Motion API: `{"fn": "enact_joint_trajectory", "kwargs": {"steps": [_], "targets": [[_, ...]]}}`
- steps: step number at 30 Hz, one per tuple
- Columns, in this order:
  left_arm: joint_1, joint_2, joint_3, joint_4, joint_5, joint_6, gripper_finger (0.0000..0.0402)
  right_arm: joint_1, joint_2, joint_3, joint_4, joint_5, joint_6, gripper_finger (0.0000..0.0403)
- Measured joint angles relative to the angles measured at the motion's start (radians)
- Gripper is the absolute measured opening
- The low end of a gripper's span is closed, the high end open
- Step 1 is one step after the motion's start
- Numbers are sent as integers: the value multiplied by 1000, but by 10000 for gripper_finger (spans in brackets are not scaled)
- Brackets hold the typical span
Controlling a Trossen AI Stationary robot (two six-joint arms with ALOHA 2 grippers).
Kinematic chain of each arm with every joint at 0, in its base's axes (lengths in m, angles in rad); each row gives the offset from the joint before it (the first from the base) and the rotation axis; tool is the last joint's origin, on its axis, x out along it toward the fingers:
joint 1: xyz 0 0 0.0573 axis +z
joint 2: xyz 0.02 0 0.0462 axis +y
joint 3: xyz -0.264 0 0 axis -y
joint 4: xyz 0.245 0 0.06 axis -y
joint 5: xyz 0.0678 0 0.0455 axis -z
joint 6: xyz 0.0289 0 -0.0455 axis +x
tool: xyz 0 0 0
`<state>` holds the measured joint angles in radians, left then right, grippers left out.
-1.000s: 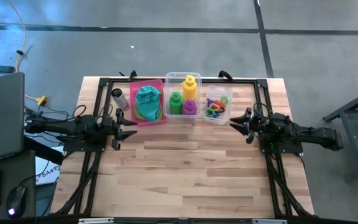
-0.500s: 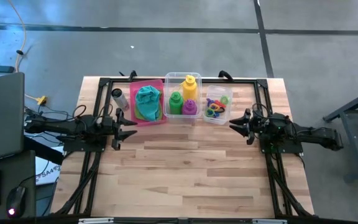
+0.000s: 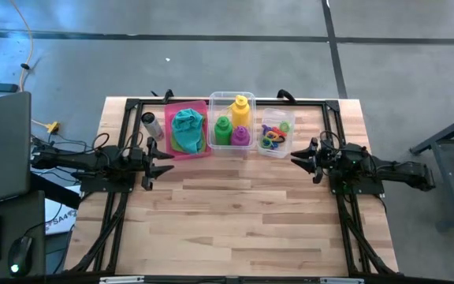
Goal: Pick & Place Sports Items
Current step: Return To Home Position
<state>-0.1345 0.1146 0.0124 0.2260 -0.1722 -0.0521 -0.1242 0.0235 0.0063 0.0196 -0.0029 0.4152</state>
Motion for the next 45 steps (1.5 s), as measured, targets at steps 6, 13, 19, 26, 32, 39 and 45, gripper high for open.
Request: {"fn": "enact_joint_trajectory", "kwargs": {"steps": [6,13,19,26,32,39,45], "targets": [[0,0,0,0,0,0,165,0,0,0,0,0,0,135],[0,0,0,0,0,0,165,0,0,-1,0,0,0,135],[-10,3,0,1,-9,0,165,0,0,-1,0,0,0,135],[-64,13,0,2,-12,0,165,0,0,-1,0,0,0,135],[-78,13,0,9,-10,0,165,0,0,-1,-1,0,0,135],[-78,13,0,8,-9,0,165,0,0,-1,0,0,0,135],[-78,13,0,8,-9,0,165,0,0,-1,0,0,0,135]]}}
